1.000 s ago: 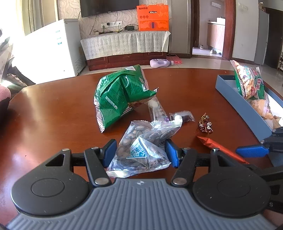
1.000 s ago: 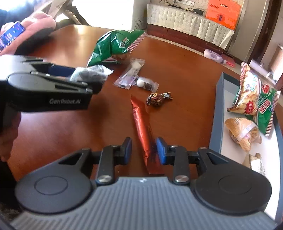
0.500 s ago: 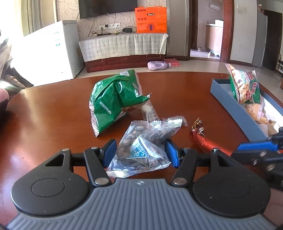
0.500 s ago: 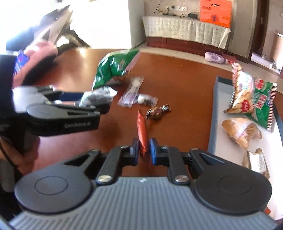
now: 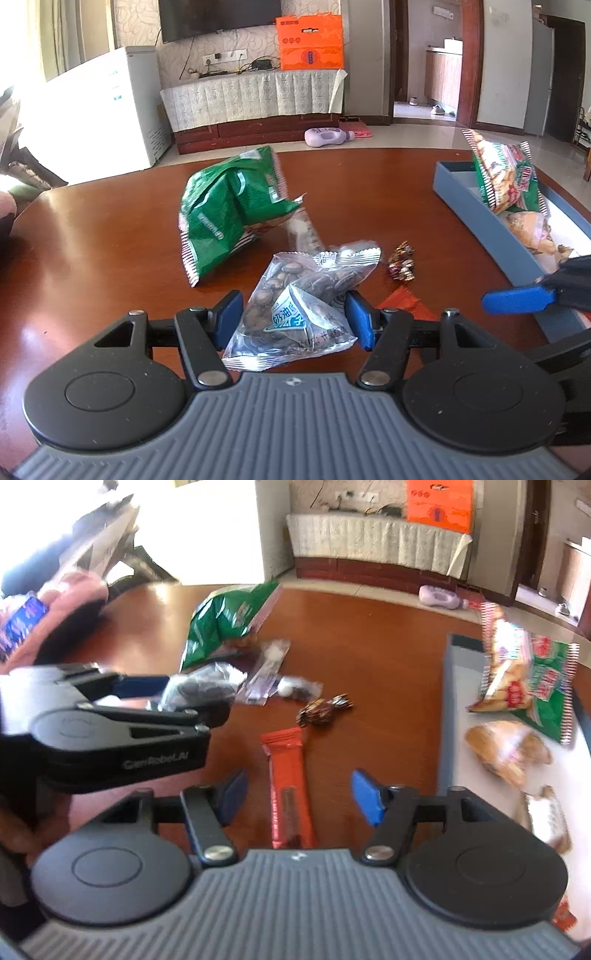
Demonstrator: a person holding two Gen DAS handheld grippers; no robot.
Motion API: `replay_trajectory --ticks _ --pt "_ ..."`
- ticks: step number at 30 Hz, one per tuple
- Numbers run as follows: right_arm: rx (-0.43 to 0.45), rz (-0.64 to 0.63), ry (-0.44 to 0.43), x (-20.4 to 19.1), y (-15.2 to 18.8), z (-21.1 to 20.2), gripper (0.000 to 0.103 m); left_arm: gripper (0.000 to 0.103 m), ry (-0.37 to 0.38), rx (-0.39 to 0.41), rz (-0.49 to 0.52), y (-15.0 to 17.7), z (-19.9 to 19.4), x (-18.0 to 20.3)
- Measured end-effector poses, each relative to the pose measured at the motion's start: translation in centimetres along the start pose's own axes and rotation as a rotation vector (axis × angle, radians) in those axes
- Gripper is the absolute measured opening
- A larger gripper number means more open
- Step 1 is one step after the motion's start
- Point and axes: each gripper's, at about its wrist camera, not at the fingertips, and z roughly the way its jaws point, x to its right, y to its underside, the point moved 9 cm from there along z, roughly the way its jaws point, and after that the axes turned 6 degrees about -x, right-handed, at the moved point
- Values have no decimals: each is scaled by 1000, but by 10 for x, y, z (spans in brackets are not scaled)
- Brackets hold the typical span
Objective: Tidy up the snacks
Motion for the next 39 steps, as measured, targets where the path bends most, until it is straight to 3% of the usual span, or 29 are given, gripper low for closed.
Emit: replay_trajectory --ticks 2,3,4,9,19,39 --pt "-50 -52 20 -6 4 12 59 67 -5 -5 -5 1 2 -6" --pt "-43 -64 8 -10 2 11 32 67 -6 -7 -9 2 2 -9" --pt "-44 -63 2 -11 1 9 25 67 -6 -9 -13 2 3 -11" --pt "-10 -81 6 -14 1 -4 24 67 -1 -3 -22 1 0 -14" --pt "107 26 -3 14 -8 -50 24 66 7 23 -22 -8 -11 3" --pt "204 170 64 93 16 -107 24 67 132 72 82 -30 -29 114"
